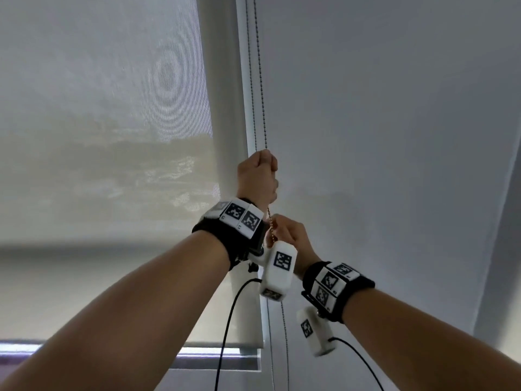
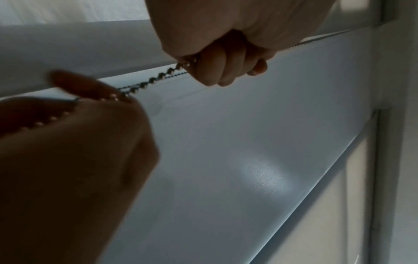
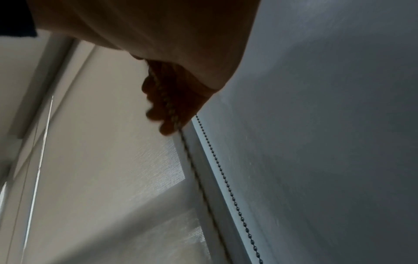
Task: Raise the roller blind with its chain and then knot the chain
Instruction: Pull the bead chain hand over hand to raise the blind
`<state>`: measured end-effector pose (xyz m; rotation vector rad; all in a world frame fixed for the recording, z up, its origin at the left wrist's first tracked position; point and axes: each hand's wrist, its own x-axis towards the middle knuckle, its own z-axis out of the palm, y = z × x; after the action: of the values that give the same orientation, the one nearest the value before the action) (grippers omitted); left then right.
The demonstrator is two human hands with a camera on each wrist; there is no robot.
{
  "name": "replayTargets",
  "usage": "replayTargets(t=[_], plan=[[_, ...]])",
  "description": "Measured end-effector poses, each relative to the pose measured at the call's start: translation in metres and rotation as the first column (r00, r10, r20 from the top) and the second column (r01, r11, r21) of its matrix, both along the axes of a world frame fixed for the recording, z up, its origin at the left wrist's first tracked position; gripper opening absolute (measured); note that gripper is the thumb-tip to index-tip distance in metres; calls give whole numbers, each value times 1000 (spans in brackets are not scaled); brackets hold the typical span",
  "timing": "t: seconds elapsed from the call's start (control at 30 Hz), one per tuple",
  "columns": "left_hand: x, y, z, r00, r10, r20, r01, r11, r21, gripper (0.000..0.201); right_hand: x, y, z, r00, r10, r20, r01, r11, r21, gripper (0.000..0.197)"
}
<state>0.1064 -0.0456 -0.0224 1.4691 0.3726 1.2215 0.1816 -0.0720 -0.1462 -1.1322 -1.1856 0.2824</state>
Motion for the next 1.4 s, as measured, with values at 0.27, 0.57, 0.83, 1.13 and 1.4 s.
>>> replayTargets(t=[0.27,0.57,0.83,1.13,1.4], plan=[[-11,6,-69,994,9,-110,-17,997,-75,27,-5,0,62,995,-70,65,60,988,142,30],[-22,13,-96,989,-46,-143,27,991,-130,41,-40,20,129,992,46,-119,-31,991,128,45],[-42,32,-71,987,-147,-71,137,982,-134,41,-30,30,87,985,-171,22,165,973,164,49],[-31,23,-10,967,-255,7,255,961,-105,43,-15,24,22,992,-44,-117,53,995,79,46],[-3,2,14,944,-313,101,324,937,-129,38,-10,5,-1,983,-35,-182,54,993,101,46]])
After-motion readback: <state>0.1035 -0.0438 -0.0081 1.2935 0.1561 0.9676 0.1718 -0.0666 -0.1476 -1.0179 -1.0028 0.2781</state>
